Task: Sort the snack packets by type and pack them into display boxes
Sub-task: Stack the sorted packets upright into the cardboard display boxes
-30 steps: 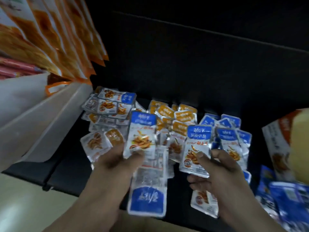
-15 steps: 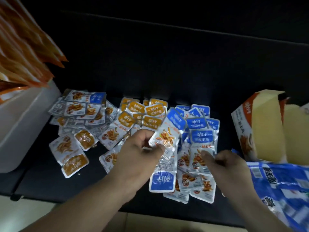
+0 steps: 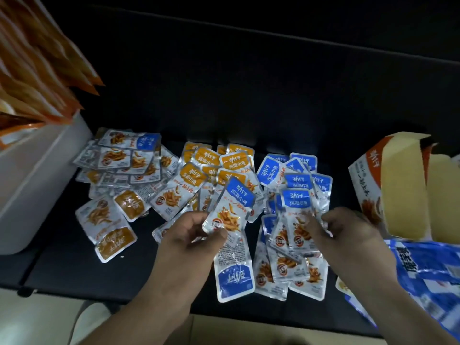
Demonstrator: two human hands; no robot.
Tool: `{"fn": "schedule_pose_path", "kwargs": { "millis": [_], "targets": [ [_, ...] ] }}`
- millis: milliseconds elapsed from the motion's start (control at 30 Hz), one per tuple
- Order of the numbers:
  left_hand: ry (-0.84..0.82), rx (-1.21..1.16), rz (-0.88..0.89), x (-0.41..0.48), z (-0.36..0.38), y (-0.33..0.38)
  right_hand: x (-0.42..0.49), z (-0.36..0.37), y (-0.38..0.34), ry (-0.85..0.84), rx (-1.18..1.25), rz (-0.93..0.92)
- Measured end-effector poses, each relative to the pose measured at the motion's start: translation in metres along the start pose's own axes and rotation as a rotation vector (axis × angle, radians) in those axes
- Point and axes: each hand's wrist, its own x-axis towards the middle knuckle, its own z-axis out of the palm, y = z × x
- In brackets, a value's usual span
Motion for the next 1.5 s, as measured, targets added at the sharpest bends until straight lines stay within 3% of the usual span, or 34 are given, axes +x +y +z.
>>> {"fn": "schedule_pose_path", "kwargs": {
  "millis": [100,267,433,533,700,867,967,1067,1233,1300,1400,1500],
  "targets": [
    [-0.017,-0.06,0.004,-0.001,-0.007,0.004,-0.011,-0.008,-0.032,0.034,0.31,-0.164],
    [-0.099,-0.164,0.038,-0.008,-0.014,0.015,-0.026,-0.007,-0.101,-0.489,0.865,0.111],
    [-0.208,-0.2,-0.018,-0.01,-0.021,0.015,-0.028,0.01,-0.118,-0.456,1.12,0.219],
    [-0.237,-0.168,-0.052,-0.009,-0.031,0.015,-0.021,0.012,-0.119,-0.345,1.132,0.237],
    [0.095,-0.08,0.114,0.0,-0.05,0.013,-0.013,0.012,-0.107,-0.232,0.954,0.184],
    [0.17,0.349,0.733,-0.002,-0.063,0.015,-0.028,0.012,-0.113,-0.533,1.005,0.178],
    [0.095,0.447,0.888,0.005,-0.063,0.004,-0.028,0.011,-0.119,-0.658,1.094,0.237],
    [-0.04,0.429,0.93,0.009,-0.064,-0.006,-0.025,0.007,-0.12,-0.689,1.093,0.252],
    [-0.154,0.461,0.988,0.003,-0.056,-0.002,-0.035,0.008,-0.123,-0.766,0.965,0.114],
    [-0.056,0.478,0.958,0.002,-0.058,-0.004,-0.039,0.015,-0.123,-0.733,0.969,0.141],
    [0.157,0.484,0.807,0.009,-0.072,-0.011,-0.037,0.021,-0.124,-0.556,0.932,0.189],
    [0.19,0.591,0.69,0.016,-0.081,-0.029,-0.023,0.03,-0.134,-0.383,0.917,0.149]
  ]
}}
